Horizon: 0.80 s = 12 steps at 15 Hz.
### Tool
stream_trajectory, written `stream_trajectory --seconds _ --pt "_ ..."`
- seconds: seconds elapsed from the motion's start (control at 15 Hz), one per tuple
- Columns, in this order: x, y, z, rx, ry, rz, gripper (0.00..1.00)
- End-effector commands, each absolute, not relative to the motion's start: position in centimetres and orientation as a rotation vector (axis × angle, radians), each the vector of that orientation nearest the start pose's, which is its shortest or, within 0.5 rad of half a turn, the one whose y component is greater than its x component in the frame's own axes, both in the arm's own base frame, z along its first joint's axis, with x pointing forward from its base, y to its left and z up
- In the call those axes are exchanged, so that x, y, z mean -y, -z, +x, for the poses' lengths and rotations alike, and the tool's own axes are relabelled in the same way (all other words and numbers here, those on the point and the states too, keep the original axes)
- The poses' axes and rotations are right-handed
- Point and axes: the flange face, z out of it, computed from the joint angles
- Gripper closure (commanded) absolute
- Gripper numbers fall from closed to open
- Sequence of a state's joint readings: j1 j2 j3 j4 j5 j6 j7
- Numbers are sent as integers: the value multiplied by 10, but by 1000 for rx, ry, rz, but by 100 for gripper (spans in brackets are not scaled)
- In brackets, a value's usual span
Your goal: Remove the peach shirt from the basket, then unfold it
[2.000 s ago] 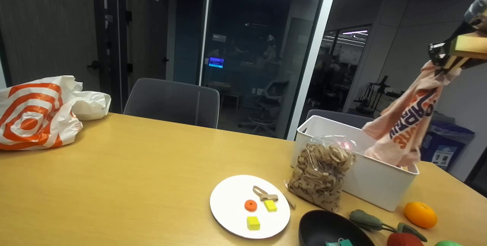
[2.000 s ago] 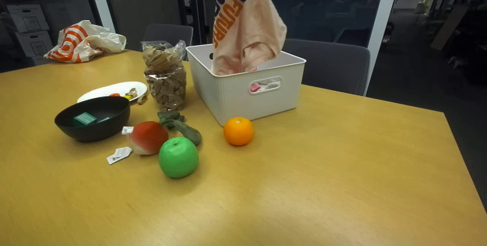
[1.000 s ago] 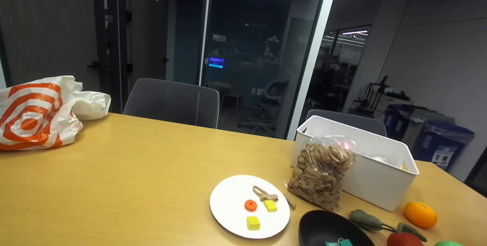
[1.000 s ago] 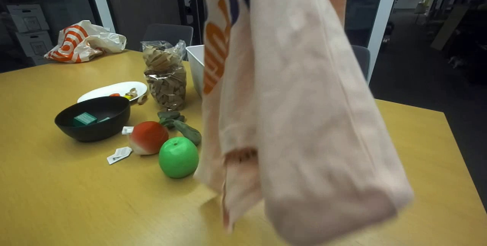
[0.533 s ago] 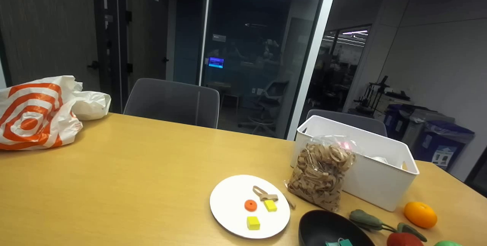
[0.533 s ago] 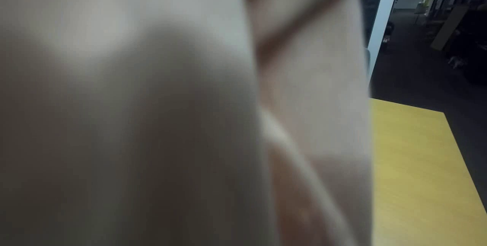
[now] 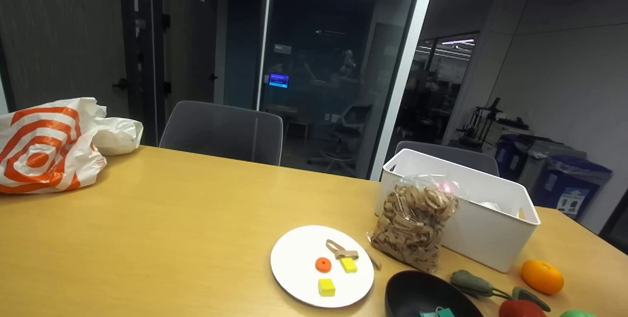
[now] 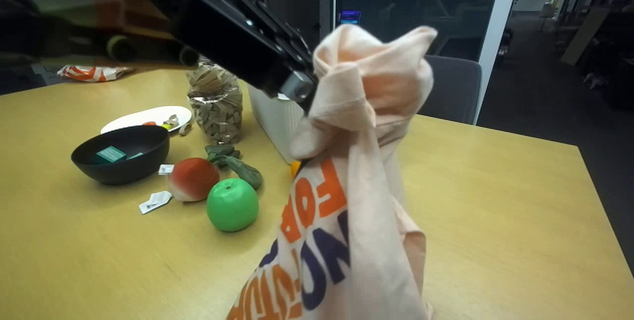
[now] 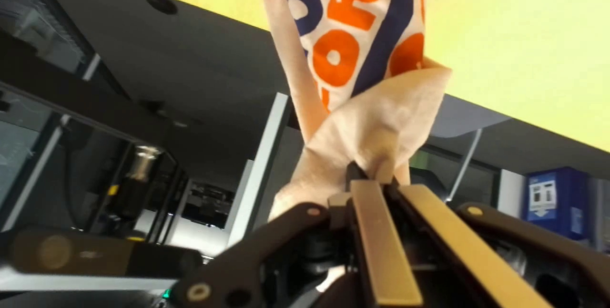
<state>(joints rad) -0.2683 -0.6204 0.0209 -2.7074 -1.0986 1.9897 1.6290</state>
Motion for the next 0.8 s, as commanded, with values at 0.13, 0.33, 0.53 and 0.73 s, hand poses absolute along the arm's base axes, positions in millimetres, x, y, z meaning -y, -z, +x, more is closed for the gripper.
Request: stream_trajectory --seconds 0.13,0.33,0.53,0.73 --pt "130 -376 407 1310 -803 1860 95" --pt "131 -358 430 1353 -832 1899 62" --pt "130 -358 449 1411 -848 1944 37" --pt "120 -379 455 1456 -859 2010 15"
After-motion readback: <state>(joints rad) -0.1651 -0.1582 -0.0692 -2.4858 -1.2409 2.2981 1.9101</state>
